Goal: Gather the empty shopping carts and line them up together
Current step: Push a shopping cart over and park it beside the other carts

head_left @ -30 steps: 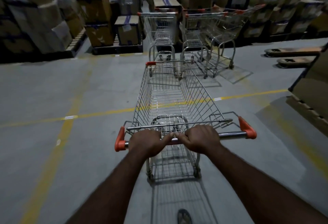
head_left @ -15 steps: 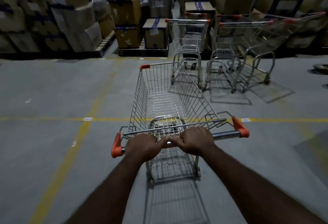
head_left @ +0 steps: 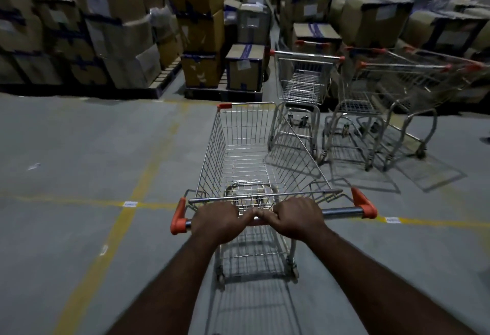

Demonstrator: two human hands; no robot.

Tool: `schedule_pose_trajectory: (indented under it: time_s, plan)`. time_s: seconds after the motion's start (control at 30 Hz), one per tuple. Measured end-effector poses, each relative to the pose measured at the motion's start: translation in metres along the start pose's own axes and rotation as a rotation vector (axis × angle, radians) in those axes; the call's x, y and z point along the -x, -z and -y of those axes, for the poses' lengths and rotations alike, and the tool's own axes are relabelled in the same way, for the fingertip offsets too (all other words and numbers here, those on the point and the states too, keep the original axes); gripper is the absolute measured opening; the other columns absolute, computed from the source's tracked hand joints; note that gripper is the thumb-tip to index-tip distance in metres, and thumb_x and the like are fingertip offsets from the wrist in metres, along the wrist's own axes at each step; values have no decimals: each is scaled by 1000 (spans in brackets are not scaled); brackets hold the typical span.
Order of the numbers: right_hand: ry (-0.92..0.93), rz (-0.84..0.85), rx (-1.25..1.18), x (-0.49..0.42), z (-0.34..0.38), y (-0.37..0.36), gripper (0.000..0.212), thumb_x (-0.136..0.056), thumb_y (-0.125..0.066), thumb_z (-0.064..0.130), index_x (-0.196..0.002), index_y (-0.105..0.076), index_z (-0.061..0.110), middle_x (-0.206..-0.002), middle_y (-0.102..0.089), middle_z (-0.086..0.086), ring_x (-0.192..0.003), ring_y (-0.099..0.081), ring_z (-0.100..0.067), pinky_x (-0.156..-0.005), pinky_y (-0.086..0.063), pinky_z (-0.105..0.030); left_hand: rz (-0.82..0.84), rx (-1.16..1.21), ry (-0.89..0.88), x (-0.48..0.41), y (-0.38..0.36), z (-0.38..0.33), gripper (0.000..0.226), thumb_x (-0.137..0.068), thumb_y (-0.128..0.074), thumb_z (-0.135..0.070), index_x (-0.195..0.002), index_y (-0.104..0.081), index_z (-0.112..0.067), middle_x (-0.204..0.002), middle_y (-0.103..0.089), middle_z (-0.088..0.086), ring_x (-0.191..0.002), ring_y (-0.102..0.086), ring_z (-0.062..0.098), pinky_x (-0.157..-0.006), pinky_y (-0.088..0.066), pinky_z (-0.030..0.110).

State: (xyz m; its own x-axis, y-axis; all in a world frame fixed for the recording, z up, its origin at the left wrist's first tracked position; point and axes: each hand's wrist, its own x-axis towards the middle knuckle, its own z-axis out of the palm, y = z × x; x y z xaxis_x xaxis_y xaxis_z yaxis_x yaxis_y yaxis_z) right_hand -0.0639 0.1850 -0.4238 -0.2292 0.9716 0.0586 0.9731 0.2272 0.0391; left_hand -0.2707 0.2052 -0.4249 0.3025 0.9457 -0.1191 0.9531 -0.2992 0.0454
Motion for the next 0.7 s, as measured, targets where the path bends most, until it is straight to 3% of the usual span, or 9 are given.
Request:
schedule_pose_trajectory:
  time_s: [0.2, 0.43, 0.6, 0.7]
  plan:
    - [-79, 16, 6, -94, 15, -4, 103, -78, 2, 91, -77, -70, 18, -70, -63, -3, -75, -66, -25, -64, -39, -32, -6, -4, -76, -84, 13, 65, 106, -74, 4, -92, -87, -72, -19, -94, -72, 4, -93, -69, 26, -76, -48, 36]
    - [-87, -17, -4, -186, 11, -10, 105, -74, 8, 90, -75, -68, 18, -73, -67, -4, -79, -67, -27, -63, -38, -32, 3, -9, -80, -171, 27, 110, 106, -75, 1, -92, -90, -74, -19, -92, -72, 3, -91, -68, 25, -76, -50, 35]
    - [-88, -40, -40, -261, -9, -13, 118, -59, 27, 92, -73, -64, 19, -72, -64, -5, -79, -67, -28, -62, -37, -32, -4, -19, -85, -247, 34, 130, 104, -78, 0, -92, -91, -74, -21, -90, -71, 3, -89, -67, 25, -79, -53, 36]
    - [-83, -52, -31, -312, -27, -17, 115, -64, 23, 91, -73, -66, 18, -72, -64, -4, -79, -67, -27, -64, -40, -32, -25, 8, -88, -300, 40, 141, 111, -71, 7, -96, -85, -75, -23, -84, -70, 0, -85, -67, 23, -79, -54, 37]
